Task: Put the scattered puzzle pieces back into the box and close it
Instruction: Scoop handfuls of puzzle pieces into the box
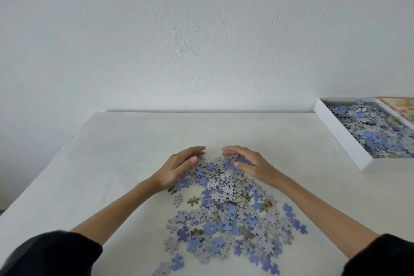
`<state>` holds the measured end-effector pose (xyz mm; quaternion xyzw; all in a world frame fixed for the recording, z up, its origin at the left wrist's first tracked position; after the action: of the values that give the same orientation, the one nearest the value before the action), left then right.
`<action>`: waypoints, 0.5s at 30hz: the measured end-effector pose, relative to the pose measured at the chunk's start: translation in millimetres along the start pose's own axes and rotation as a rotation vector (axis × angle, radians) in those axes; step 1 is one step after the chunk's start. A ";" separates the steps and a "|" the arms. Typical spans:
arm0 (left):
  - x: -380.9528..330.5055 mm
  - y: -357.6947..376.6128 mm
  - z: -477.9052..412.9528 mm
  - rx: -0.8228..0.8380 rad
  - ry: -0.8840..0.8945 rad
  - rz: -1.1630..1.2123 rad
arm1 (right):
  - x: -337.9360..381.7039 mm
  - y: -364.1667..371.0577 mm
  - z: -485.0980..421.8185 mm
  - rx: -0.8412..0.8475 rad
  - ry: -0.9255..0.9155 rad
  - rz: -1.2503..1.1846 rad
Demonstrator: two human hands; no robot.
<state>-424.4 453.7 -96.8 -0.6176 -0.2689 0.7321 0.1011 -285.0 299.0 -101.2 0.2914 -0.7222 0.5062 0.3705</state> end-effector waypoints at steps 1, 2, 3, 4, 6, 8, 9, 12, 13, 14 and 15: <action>0.0 -1.4 0.9 -0.018 -0.013 0.001 | 0.5 -2.3 -2.1 -0.006 0.003 0.029; 0.6 -2.7 1.4 -0.026 -0.032 -0.023 | 1.8 -3.7 -4.8 -0.002 0.005 0.069; 1.0 -2.9 2.2 -0.021 -0.053 -0.063 | 3.5 -3.6 -7.3 0.015 0.011 0.114; 1.9 -1.8 3.7 -0.005 -0.070 -0.121 | 3.6 -1.3 -9.1 0.043 0.014 0.153; 2.9 4.3 8.9 0.029 -0.067 -0.268 | 1.8 7.2 -9.7 0.110 0.007 0.244; 0.4 12.0 17.8 0.049 -0.044 -0.342 | 0.3 16.7 -6.1 0.160 -0.022 0.334; 0.1 14.2 22.2 0.057 -0.042 -0.343 | 1.4 18.3 -2.3 0.160 -0.022 0.346; 2.9 15.1 37.4 0.058 -0.045 -0.409 | 8.1 10.1 15.5 0.088 -0.016 0.366; 3.9 14.9 44.1 0.057 -0.043 -0.453 | 11.4 5.5 24.1 0.072 -0.014 0.399; 4.6 15.0 51.6 0.065 -0.045 -0.487 | 15.0 1.3 33.4 0.068 -0.005 0.426; 4.5 15.3 60.3 0.085 -0.047 -0.510 | 17.4 -1.7 42.7 0.074 0.009 0.443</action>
<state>-480.4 426.9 -103.0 -0.5077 -0.3871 0.7079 0.3022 -303.6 257.2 -95.0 0.1370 -0.7478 0.6027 0.2426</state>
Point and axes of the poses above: each hand's wrist, its own z-axis away from the middle knuckle, its own y-axis out of the palm, x = y × z, the point moved 5 cm from there along -z, towards the middle knuckle, and after that the axes turned 11 degrees about -y, right-handed, at the moved point
